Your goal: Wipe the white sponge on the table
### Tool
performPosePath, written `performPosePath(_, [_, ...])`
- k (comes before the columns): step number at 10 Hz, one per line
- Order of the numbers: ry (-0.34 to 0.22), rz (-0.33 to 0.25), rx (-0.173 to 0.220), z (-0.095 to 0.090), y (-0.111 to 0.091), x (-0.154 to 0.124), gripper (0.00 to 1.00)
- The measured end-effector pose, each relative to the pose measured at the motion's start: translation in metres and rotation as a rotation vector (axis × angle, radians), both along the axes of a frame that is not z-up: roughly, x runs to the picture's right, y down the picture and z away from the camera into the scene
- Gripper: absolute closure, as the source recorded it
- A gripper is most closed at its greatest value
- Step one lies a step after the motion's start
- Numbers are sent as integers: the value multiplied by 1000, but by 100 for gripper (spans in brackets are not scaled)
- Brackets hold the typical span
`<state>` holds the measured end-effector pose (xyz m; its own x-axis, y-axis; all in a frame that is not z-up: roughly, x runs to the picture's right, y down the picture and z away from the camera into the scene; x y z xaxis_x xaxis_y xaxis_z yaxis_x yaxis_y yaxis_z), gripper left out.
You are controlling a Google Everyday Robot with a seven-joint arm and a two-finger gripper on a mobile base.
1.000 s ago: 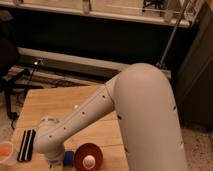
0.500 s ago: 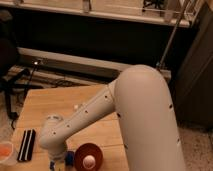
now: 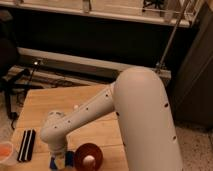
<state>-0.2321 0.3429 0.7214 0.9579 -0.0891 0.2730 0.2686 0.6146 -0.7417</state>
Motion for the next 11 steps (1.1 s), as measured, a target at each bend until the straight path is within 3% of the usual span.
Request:
performPosePath(5, [-18,-34,-32,7,-1,-3,54])
performPosePath(11, [-43,-119,12,36,-40,-18,54])
